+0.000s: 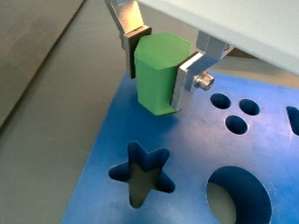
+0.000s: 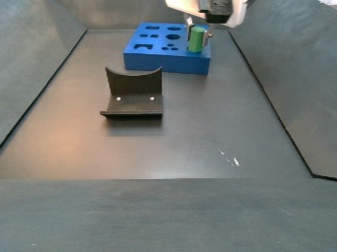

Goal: Insert the hexagon object.

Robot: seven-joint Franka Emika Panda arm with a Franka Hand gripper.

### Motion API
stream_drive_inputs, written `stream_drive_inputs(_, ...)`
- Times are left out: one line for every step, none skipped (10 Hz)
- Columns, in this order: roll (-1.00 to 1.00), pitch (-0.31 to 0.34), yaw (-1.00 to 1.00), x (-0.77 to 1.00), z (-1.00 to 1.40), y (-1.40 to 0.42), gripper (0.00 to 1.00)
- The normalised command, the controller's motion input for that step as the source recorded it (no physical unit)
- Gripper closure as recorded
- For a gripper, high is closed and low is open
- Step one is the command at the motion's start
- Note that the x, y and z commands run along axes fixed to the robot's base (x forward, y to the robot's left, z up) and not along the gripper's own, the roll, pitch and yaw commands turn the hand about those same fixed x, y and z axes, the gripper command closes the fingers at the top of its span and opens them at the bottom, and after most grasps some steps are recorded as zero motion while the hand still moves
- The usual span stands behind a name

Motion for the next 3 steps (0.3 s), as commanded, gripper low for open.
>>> stream_drive_inputs(-0.12, -0.177, 0.15, -0.31, -0.17, 0.0, 1.0)
stream_drive_inputs(-0.07, -0.143, 0.0, -0.06, -0.03, 0.0, 1.0)
stream_drive_inputs(0.0, 0.0, 0.0, 0.0, 0.0, 0.0, 1.0)
